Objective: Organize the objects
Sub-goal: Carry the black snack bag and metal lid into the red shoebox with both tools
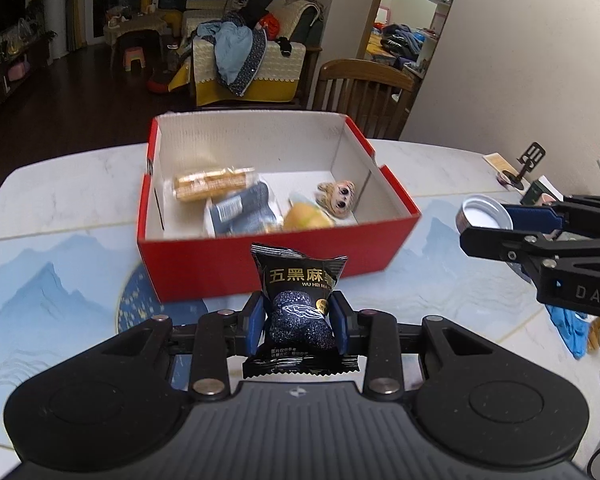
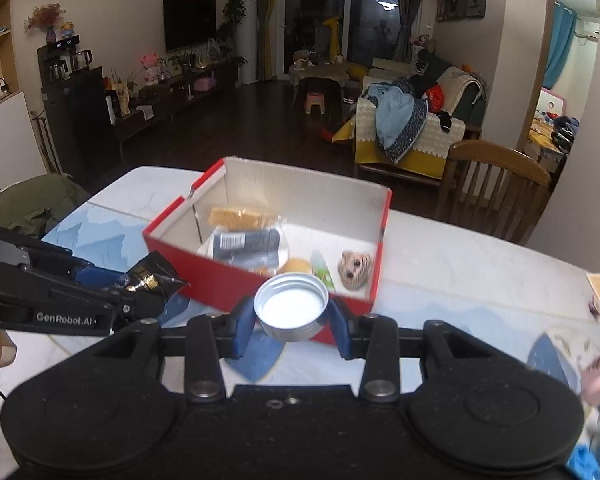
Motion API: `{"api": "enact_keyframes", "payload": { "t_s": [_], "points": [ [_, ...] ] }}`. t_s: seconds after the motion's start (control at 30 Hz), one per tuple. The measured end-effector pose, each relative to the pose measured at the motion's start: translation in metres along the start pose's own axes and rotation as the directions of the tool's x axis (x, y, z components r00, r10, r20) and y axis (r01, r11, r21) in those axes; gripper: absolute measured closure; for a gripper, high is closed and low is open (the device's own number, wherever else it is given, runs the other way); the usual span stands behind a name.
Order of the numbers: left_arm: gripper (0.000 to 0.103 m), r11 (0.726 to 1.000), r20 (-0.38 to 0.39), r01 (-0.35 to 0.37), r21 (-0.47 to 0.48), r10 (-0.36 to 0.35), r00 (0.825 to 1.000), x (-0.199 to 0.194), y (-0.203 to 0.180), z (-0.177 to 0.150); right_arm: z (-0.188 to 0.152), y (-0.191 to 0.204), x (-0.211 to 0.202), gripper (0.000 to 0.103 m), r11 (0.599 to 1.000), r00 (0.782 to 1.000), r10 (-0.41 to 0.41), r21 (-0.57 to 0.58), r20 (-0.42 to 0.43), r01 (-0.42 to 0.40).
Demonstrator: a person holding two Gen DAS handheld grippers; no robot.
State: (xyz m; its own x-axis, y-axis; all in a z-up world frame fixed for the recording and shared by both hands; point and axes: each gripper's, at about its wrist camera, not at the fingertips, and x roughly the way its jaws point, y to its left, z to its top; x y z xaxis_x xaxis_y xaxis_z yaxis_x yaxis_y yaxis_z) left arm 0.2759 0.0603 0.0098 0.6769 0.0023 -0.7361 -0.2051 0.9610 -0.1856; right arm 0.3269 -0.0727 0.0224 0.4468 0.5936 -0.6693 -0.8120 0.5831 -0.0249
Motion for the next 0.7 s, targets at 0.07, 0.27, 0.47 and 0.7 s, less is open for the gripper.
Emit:
{"api": "enact_keyframes", "payload": {
  "t_s": [0.07,0.27,0.47,0.7],
  "points": [
    [0.070,1.000,0.002,-0.012,0.007,0.012,1.000,0.005,0.001,0.008,0.010,-0.003,0.008,0.064,1.000,1.000,0.008,-0.006,0.002,-0.008],
    [0.070,0.998,-0.003,-0.052,0.023,0.052,0.999,0.025,0.005,0.031,0.037,-0.007,0.039,0.064,0.999,1.000,0.029,-0.017,-0.013,-0.029],
    [0.070,0.996,-0.026,-0.078,0.054,0.079,0.997,0.051,0.006,0.053,0.052,-0.005,0.069,0.064,0.997,1.000,-0.002,-0.083,-0.004,0.002],
    [0.070,0.991,-0.051,-0.109,0.077,0.113,0.992,0.082,0.008,0.075,0.064,-0.012,0.107,0.064,0.996,0.998,-0.040,-0.083,-0.038,0.037]
  ]
}}
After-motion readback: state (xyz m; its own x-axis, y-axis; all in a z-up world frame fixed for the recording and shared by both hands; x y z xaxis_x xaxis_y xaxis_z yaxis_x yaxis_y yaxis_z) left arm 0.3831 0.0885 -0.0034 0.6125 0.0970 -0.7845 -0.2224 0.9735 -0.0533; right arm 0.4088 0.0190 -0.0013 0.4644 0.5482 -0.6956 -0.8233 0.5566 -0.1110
